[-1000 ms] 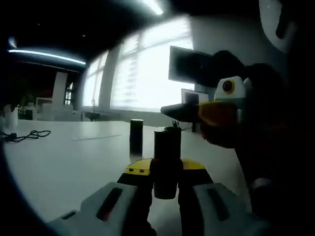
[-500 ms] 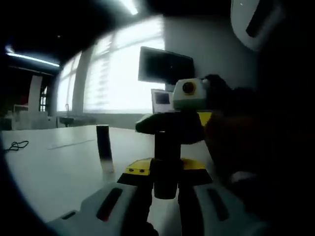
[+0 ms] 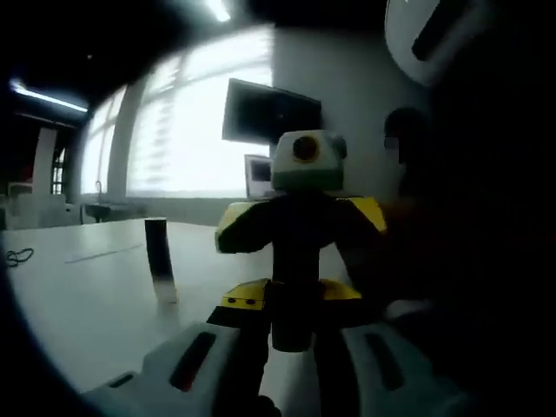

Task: Pick up cosmetic bottle twist off cap place on table pick up cap screw tight cap place on table

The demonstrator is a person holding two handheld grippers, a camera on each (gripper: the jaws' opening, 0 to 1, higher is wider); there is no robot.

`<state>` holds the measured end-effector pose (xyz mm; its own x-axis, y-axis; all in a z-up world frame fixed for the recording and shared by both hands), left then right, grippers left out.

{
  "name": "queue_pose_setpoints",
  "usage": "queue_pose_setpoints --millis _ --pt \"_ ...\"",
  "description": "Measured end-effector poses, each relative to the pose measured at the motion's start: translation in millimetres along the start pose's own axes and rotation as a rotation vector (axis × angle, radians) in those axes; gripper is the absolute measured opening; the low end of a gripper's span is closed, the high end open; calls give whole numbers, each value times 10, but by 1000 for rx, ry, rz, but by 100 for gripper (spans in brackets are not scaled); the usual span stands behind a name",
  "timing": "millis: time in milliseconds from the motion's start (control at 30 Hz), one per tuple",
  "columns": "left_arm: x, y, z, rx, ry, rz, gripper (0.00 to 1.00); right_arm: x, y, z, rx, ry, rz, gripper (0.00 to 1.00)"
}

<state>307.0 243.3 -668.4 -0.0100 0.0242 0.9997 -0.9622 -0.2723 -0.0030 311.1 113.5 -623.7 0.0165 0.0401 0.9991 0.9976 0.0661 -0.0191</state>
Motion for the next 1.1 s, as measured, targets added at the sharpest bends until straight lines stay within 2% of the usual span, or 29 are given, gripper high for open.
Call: queue_pose_setpoints --millis 267,367,567,833,1000,1067,1100 --pt "-20 38 10 -23 7 -9 9 -74 -17 59 21 -24 16 21" --pt "-14 37 7 -28 9 -9 9 -82 -22 64 22 -25 25 14" --pt "-4 26 9 -20 13 -10 8 -67 -20 68 4 -17 0 13" --pt "14 -4 7 37 9 4 8 -52 9 73 -46 -16 -31 13" --pt "2 -35 -2 87 12 18 8 -60 39 88 -101 -17 -49 13" --pt "-2 -57 -9 113 11 22 8 -62 62 96 -149 -18 -67 13" --pt "-2 -62 -9 116 10 24 8 -64 54 107 -146 -16 -64 13"
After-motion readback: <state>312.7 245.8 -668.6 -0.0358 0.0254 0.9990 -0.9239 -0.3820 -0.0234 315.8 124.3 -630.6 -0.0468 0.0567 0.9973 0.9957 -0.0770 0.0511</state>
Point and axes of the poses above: the point that each gripper's makers call its tool centre point, and the gripper's own axes: z roughly forward along the fingers, y roughly to its right, x roughly out of its top, the point moved 10 cm from there along -z, roughly backward along the fingers, and after that the axes turned 7 degrees about x, right-handed, at the moved point
